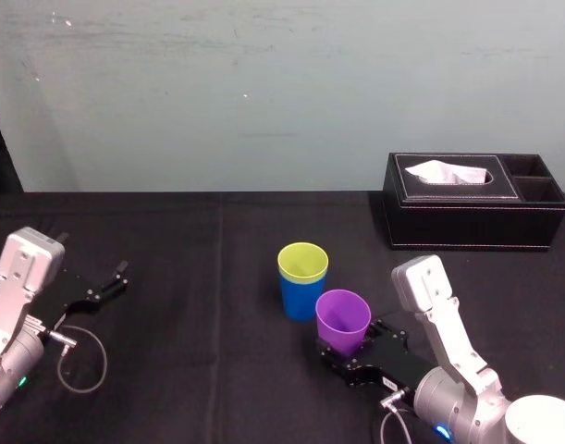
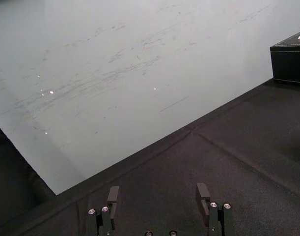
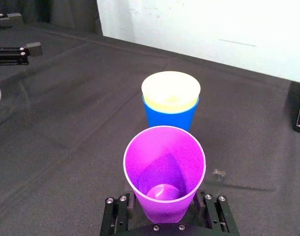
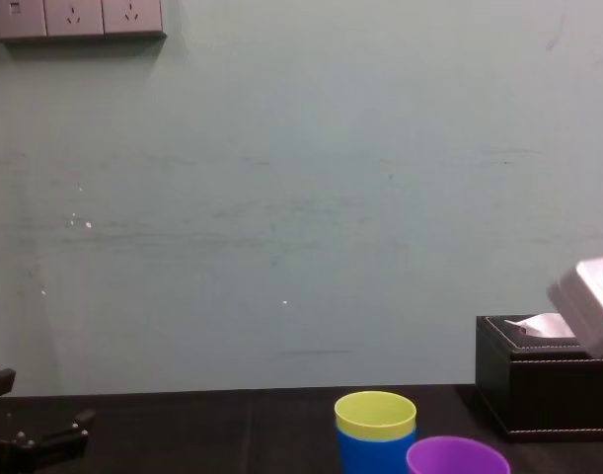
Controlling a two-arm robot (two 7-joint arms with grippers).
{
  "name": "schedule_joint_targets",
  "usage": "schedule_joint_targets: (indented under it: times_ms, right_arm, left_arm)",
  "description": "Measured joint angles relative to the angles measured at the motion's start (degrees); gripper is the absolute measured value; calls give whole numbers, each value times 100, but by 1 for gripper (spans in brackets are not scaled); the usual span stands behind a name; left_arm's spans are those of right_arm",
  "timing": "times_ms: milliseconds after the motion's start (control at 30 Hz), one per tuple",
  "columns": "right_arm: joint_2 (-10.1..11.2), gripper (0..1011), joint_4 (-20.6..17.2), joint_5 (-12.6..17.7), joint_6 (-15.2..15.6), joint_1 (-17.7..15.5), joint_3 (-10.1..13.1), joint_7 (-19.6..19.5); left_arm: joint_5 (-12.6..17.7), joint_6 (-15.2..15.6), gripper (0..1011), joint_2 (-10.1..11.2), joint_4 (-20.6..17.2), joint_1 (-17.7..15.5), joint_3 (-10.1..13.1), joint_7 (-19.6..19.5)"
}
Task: Stack the three plastic cups sequentially using one hand.
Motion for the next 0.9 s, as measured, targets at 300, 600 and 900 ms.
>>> schedule_joint_targets:
  times_ms: [300,600,900]
  right_arm:
    - [99,698,-509,-45,412,4,110,42]
    - [69,698,-889,88,843,290,195,169]
    - [-142,698,-755,218,1133,761,91,188]
  left_arm:
    - [0,0,1000,0,0,0,0,0]
    - [0,0,1000,0,0,0,0,0]
    - [0,0,1000,0,0,0,0,0]
